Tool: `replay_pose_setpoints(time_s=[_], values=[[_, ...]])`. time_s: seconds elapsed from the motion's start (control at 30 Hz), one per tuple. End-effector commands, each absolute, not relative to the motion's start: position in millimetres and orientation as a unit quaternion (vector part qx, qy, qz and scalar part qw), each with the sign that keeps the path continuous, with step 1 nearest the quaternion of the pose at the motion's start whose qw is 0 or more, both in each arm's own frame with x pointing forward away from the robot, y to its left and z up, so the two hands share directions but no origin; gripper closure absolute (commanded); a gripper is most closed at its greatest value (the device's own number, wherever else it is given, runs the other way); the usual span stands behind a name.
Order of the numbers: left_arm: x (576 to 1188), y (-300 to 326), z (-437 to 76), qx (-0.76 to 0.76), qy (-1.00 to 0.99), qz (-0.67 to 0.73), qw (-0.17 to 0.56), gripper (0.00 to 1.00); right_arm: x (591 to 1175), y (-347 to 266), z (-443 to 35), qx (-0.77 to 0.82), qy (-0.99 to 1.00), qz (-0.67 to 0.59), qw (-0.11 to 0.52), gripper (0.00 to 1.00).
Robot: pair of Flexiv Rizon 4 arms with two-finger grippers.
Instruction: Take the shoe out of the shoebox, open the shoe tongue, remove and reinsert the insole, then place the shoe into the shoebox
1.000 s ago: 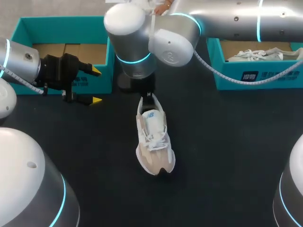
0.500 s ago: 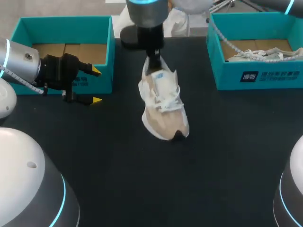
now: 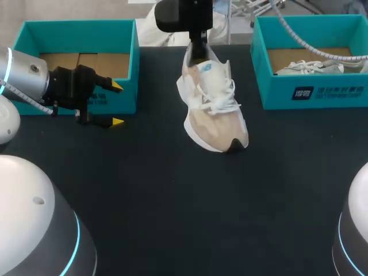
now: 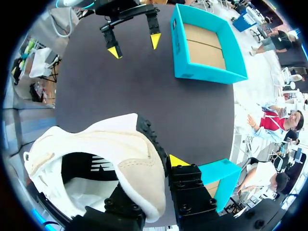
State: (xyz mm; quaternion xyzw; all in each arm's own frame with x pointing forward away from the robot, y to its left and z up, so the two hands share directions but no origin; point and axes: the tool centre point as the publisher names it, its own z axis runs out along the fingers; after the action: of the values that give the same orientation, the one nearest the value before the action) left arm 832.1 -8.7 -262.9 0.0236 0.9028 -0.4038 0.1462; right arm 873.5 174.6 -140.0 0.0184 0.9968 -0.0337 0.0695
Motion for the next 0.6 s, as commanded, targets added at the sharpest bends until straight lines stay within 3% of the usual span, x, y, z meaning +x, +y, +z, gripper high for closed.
replay_pose_setpoints(time_s=[0.03,0.4,0.6], values=[[831,-9,-263,0.023,0.903,-0.402,0.146,0.0,873,174,-140,0.018,0.997,-0.033,0.069,1.0],[831,-9,-263,0.023,0.903,-0.402,0.146,0.0,877,172,-138,0.017,0.997,-0.028,0.077,1.0],[831,-9,-263,0.023,0.903,-0.402,0.146,0.0,902,127,-133,-0.011,0.996,-0.012,0.085,1.0]])
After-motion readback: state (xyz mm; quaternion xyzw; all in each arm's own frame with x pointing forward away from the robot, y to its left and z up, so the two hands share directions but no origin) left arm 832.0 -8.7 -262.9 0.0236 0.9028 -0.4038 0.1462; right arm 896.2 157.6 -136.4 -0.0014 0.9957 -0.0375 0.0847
